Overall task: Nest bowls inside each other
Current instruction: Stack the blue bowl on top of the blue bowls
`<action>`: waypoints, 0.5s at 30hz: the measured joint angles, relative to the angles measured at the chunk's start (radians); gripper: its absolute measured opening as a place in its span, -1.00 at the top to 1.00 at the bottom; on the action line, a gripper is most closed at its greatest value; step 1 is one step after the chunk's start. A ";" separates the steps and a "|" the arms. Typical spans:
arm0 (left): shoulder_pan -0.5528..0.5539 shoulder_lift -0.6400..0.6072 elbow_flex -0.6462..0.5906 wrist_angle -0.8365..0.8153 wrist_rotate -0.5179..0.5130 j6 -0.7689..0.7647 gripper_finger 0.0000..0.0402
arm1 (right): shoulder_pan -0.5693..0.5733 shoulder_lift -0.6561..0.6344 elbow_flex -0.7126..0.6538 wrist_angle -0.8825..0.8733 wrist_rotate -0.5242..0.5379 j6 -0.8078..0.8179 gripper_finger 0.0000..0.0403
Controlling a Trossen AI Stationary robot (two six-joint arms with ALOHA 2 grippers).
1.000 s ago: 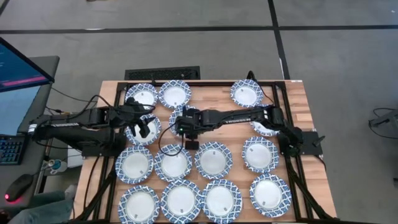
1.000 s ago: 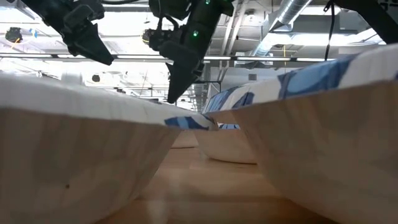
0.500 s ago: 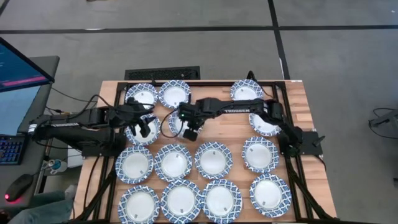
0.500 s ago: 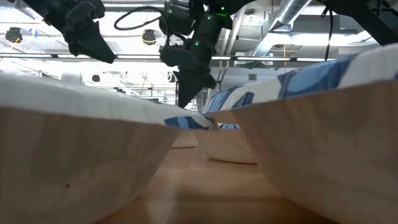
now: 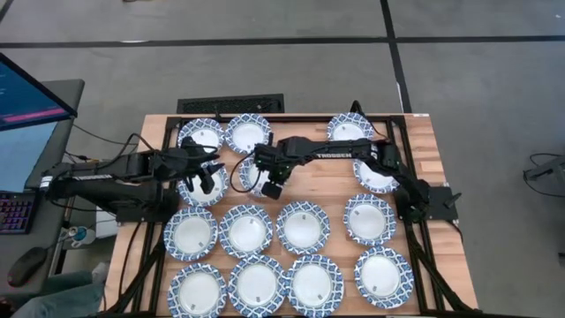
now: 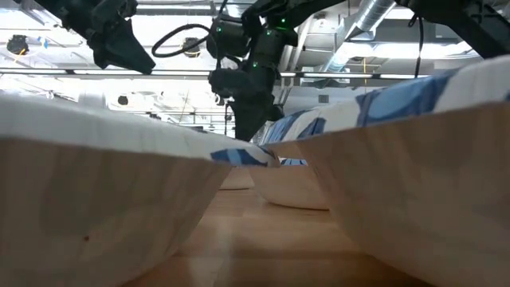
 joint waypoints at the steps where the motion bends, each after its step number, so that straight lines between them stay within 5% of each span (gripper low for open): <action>1: 0.000 0.000 0.000 0.000 0.000 0.000 0.27 | 0.000 0.003 -0.001 -0.007 0.000 0.000 0.98; 15: 0.000 0.000 0.000 0.023 -0.004 0.012 0.27 | -0.021 0.002 -0.052 -0.012 0.000 0.010 0.99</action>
